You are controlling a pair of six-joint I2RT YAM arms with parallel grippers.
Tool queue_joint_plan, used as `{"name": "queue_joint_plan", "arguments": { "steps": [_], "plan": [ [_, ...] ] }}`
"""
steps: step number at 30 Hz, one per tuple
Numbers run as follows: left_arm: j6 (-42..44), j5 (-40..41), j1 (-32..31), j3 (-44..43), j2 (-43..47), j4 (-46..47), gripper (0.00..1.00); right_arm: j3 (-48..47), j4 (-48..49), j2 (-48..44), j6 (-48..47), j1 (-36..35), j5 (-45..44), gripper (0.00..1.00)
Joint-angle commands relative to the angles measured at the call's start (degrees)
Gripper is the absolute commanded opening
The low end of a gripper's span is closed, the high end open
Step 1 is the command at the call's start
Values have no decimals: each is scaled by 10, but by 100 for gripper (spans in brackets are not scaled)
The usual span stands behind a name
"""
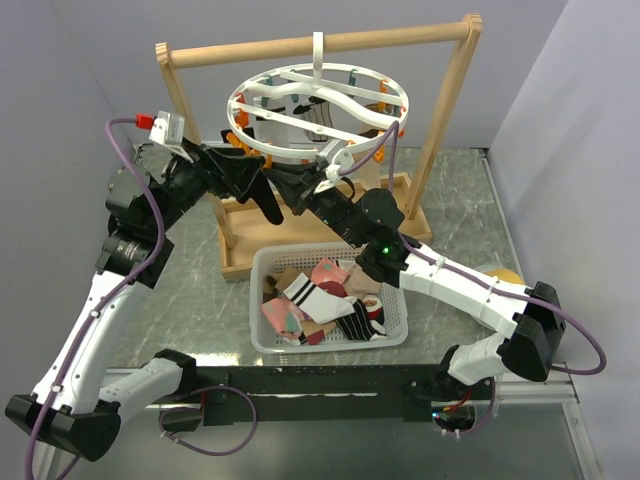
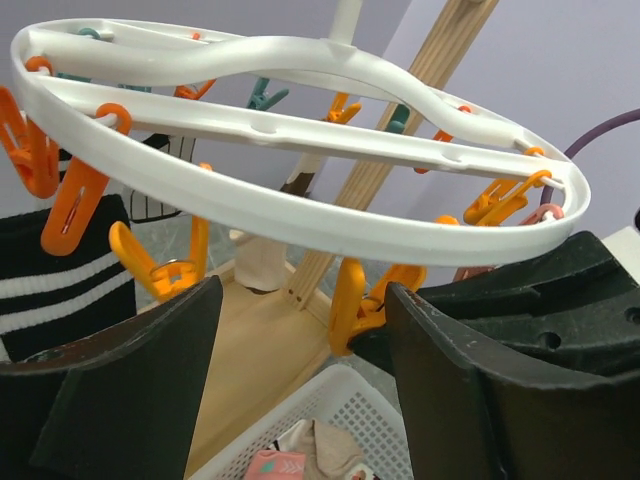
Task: Clip the socks to the hanger
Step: Open the clamp at the hanger.
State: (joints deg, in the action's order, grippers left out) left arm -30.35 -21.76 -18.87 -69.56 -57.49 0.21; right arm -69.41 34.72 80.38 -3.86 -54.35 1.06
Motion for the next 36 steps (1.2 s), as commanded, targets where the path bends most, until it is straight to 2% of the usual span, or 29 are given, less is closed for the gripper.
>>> {"name": "queue_joint_plan", "arguments": {
  "steps": [1, 9, 22, 36],
  "plan": [
    [13, -62, -7, 10, 31, 8, 72, -22, -17, 2, 5, -5, 19, 0],
    [2, -86, -4, 22, 38, 31, 73, -21, -18, 0, 15, -2, 27, 0],
    [-1, -85, -4, -12, -11, 94, 73, -29, -24, 5, 24, -2, 42, 0],
    [-14, -74, -4, -16, -21, 110, 56, -35, -38, 14, 25, -3, 47, 0]
  ]
}}
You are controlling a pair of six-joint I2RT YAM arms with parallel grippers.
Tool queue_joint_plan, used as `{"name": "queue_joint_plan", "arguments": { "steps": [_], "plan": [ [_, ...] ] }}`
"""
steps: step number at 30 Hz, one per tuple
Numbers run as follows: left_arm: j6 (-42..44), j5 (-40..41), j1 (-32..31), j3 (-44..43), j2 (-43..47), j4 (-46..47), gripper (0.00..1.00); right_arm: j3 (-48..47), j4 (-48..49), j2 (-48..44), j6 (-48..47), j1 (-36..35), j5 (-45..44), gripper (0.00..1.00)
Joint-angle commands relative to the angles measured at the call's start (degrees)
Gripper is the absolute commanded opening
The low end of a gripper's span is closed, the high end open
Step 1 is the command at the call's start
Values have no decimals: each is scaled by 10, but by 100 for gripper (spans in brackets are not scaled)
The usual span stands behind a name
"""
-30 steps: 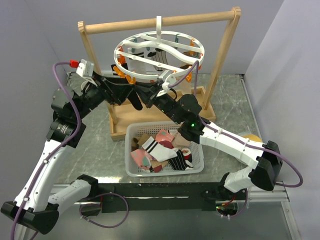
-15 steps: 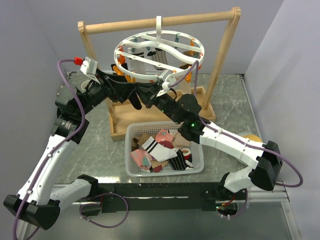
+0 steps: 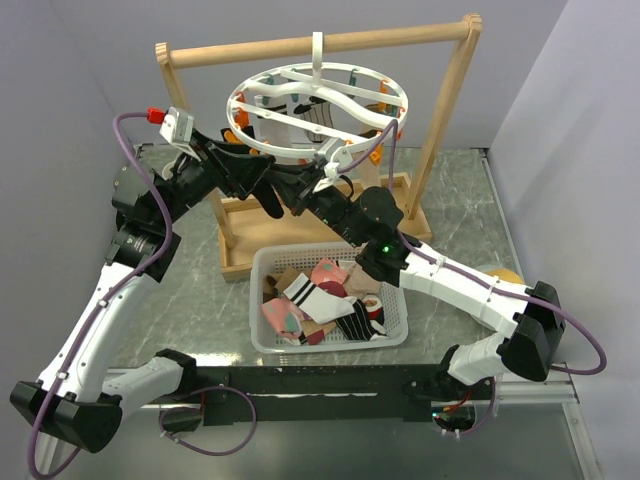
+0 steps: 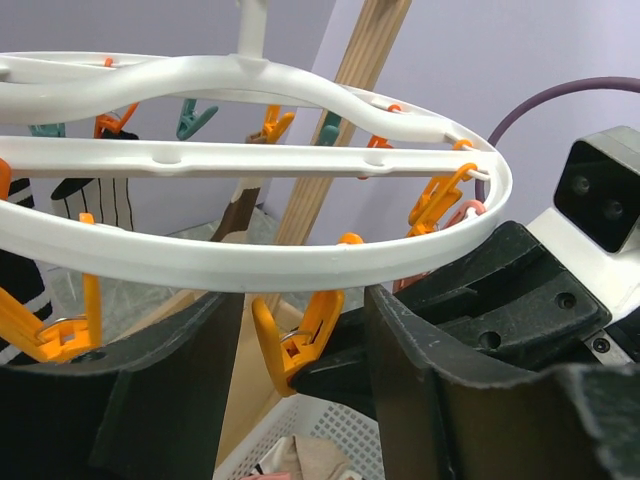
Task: Clip the socks to the hanger
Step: Open the clamp at the hanger.
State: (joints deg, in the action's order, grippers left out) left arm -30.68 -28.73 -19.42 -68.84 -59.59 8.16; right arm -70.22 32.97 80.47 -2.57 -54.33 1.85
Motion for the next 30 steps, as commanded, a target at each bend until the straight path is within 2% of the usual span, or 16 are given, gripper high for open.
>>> {"name": "queue_joint_plan", "arguments": {
  "steps": [1, 3, 7, 12, 15, 16, 19, 25, 27, 30],
  "plan": [
    [-12, -3, 2, -23, 0, 27, 53, -29, -21, 14, 12, -3, 41, 0],
    [-15, -4, 2, -21, 0, 27, 50, -30, -21, 16, 14, -3, 41, 0],
    [-11, -5, 2, -17, 2, 13, 36, -33, -22, 18, 14, -4, 43, 0],
    [-6, -6, 2, -17, 4, -3, 28, -43, -23, 21, 12, -4, 47, 0],
    [-4, -4, 2, -21, 4, -11, 19, -44, -25, 22, 12, -4, 46, 0],
    [-3, -2, 2, -23, 4, -14, 12, -41, -23, 21, 12, -4, 45, 4],
    [0, 5, 2, -24, 6, -24, 4, -27, -14, 12, 10, -4, 36, 9],
    [10, 29, 2, -30, 9, -53, 1, 16, -4, -21, 3, -3, 7, 24],
    [11, 43, 2, -35, 8, -66, 1, 30, -3, -30, -2, -2, 1, 25],
    [27, 30, 2, -33, 10, -68, 1, 42, -1, -43, -5, -1, -7, 32]
  ]
}}
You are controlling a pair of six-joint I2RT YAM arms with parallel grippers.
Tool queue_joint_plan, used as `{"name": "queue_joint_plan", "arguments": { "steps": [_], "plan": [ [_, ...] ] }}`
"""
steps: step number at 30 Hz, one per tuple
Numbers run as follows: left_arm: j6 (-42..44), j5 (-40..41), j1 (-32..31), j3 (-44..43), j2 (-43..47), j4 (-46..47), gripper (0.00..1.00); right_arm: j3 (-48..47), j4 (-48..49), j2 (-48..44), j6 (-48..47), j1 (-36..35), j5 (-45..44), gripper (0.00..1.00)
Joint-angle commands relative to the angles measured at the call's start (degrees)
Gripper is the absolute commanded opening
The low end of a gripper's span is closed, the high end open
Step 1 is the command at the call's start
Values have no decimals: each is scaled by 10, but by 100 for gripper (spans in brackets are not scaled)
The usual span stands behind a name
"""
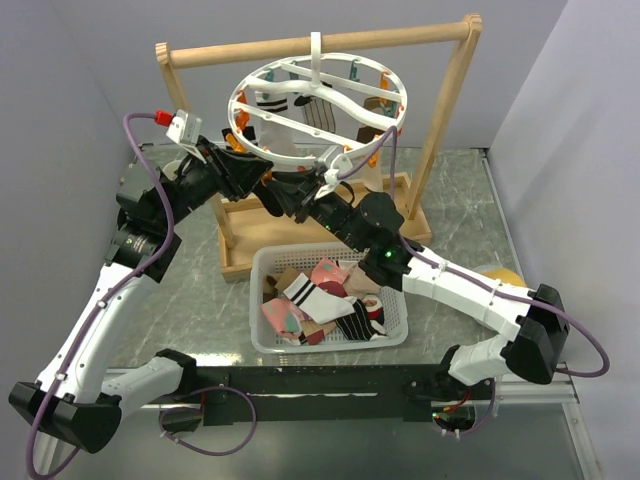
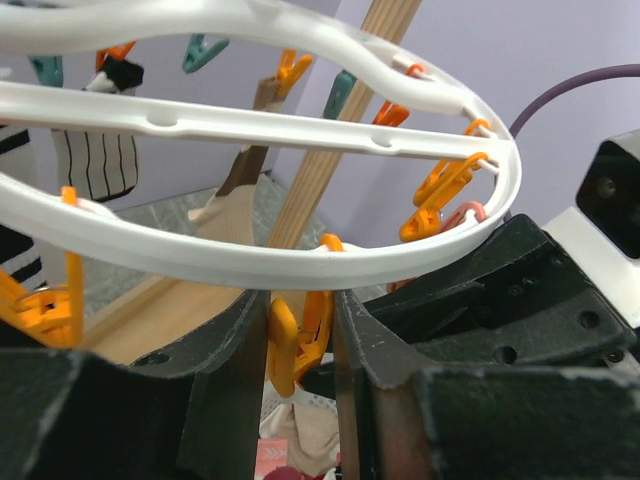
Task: Clip the socks to the hanger
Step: Open the clamp at the hanger.
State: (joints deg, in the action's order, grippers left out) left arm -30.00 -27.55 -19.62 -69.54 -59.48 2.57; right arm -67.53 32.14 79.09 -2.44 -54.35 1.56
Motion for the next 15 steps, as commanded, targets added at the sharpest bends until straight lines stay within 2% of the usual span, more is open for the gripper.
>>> {"name": "queue_joint_plan", "arguments": {
  "steps": [1, 6, 9, 15],
  "plan": [
    [20, 15, 4, -24, 10, -8, 1, 17, 7, -31, -7, -1, -6, 34],
    [10, 40, 4, -19, 17, -6, 1, 20, 8, -32, -13, 0, -11, 40],
    [14, 39, 4, -21, 17, -7, 1, 13, 6, -29, -10, 6, -7, 47],
    [16, 31, 4, -17, 19, 2, 1, -17, 6, -13, -8, 10, 7, 55]
  ]
}}
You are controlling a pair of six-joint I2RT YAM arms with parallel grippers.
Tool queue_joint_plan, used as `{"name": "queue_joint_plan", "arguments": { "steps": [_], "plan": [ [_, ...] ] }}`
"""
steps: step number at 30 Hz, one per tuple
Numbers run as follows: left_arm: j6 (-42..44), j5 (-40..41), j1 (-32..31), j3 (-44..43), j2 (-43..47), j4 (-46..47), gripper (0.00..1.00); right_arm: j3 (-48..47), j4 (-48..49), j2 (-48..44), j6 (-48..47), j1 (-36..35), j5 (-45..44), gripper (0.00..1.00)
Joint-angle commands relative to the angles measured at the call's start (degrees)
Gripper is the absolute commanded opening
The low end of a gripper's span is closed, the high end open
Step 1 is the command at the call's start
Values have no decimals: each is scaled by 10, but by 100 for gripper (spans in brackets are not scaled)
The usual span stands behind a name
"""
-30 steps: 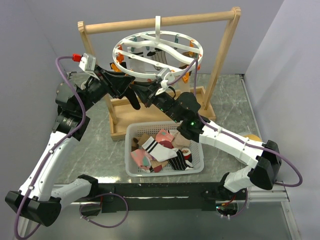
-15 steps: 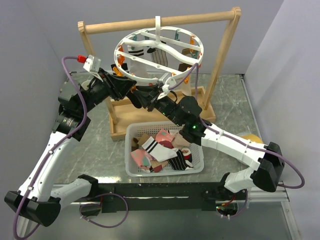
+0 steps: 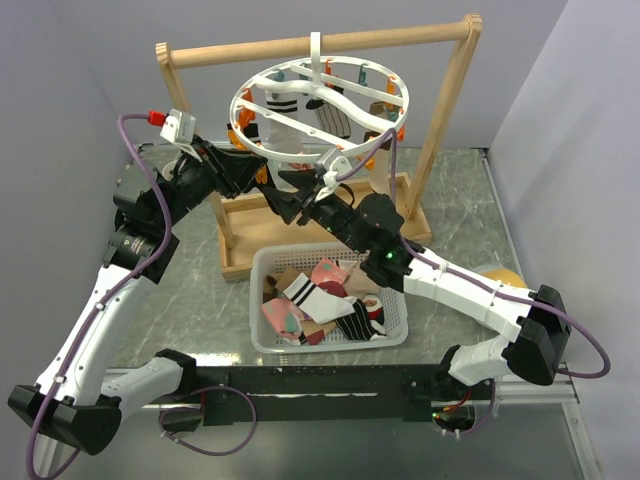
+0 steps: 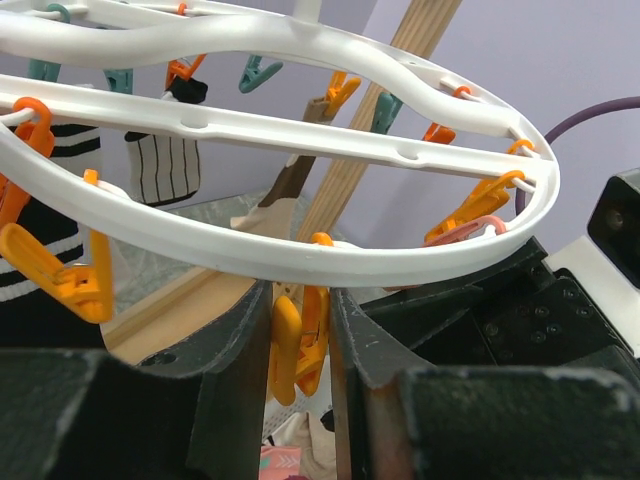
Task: Clip the socks to the hanger
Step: Open the clamp at the hanger, then pick up the sock from the bin.
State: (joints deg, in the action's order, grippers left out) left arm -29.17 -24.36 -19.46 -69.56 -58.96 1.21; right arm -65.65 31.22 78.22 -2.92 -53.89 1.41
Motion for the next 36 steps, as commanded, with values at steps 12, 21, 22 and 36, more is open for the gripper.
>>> {"name": "queue_joint_plan", "arguments": {
  "steps": [12, 21, 22, 36],
  "plan": [
    [39, 33, 2, -9, 31, -2, 1, 116, -44, -106, 4, 5, -3, 55],
    [66, 27, 1, 14, 43, -10, 1, 292, -77, -124, 122, 5, -27, 56],
    [65, 27, 2, 16, 43, -10, 1, 304, -71, -115, 121, 6, -28, 56],
    [45, 4, 3, 57, 50, -32, 1, 296, -20, 40, 145, 88, 103, 58]
  ]
}}
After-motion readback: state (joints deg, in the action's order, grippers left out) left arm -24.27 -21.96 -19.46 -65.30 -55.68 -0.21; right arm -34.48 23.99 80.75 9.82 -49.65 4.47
